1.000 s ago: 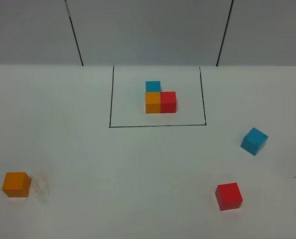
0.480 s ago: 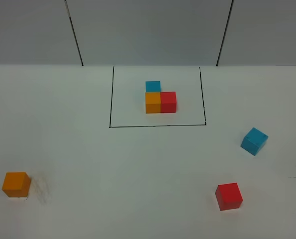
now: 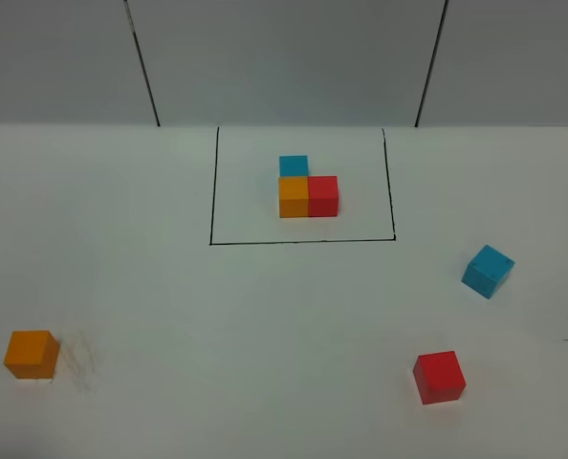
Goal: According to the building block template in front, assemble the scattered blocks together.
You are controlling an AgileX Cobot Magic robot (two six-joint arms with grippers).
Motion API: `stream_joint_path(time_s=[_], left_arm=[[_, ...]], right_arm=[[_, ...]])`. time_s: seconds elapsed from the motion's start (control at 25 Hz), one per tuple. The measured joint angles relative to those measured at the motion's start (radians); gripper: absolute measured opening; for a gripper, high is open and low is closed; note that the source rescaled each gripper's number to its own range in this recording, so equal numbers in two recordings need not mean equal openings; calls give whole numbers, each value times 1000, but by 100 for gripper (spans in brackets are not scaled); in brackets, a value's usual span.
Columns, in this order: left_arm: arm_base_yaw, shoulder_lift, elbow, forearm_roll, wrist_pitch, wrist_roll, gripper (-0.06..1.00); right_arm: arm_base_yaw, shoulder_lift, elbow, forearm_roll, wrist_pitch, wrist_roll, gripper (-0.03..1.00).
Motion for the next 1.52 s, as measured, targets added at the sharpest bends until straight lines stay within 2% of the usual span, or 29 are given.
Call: stream_joint_path(time_s=[0.16,0.28,0.44,0.72,0.96,1.52], left_arm=[[0,260,-100,1,-1,-11,75],[0,440,-165,12,-22,-14,82],[0,638,-221,15,-96,-15,83],[0,887,-227,-10,-220,18,81],[0,1035,-227,-82,-300,78,80],[0,1268,-221,-87,-412,82,74]], right_arm=[[0,0,0,0,0,0,73],[0,0,0,0,0,0,73],[0,0,0,0,0,0,73],[0,0,0,0,0,0,73],[0,0,0,0,0,0,73],[0,0,0,0,0,0,73]])
